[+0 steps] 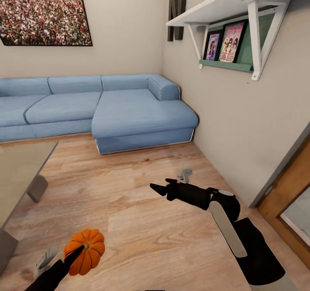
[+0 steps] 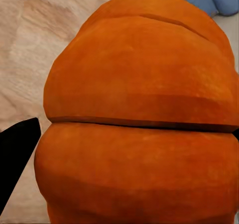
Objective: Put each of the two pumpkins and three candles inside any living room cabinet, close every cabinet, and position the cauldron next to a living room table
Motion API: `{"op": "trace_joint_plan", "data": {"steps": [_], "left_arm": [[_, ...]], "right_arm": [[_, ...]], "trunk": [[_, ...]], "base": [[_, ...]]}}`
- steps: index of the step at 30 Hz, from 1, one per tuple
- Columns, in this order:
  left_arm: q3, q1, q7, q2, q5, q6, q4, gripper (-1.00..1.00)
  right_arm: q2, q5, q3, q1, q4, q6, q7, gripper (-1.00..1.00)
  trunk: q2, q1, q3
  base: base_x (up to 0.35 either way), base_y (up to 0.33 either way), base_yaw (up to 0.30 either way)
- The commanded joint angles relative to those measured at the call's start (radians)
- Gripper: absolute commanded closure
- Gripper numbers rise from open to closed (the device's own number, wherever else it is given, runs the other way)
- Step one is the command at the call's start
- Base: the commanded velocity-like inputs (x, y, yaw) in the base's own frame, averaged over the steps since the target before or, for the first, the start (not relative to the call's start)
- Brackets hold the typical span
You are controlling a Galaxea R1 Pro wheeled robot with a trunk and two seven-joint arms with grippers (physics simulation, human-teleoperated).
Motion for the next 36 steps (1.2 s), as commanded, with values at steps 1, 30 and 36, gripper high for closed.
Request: {"op": "trace_joint_plan", "data": {"steps": [1,30,36], "left_arm": [[0.003,-0.001,0.01,-0.001,0.017,0.003,0.035,1.0],[0.072,-0.013,0.028,0.013,0.068,-0.105,0.198,1.0],[0.081,-0.013,0.03,0.014,0.065,-0.11,0.203,1.0]], "right_arm": [[0.001,0.0,0.005,-0.001,0.0,0.002,-0.001,-1.0],[0.01,0.0,0.012,0.0,0.0,0.005,0.0,-1.0],[0.012,-0.001,0.009,-0.005,0.0,0.009,0.001,-1.0]], "trunk": [[0.0,0.0,0.004],[0.086,-0.048,0.049],[0.086,-0.048,0.049]], "base": [[-0.007,-0.004,0.294],[-0.07,-0.031,0.277],[-0.273,-0.055,0.021]]}}
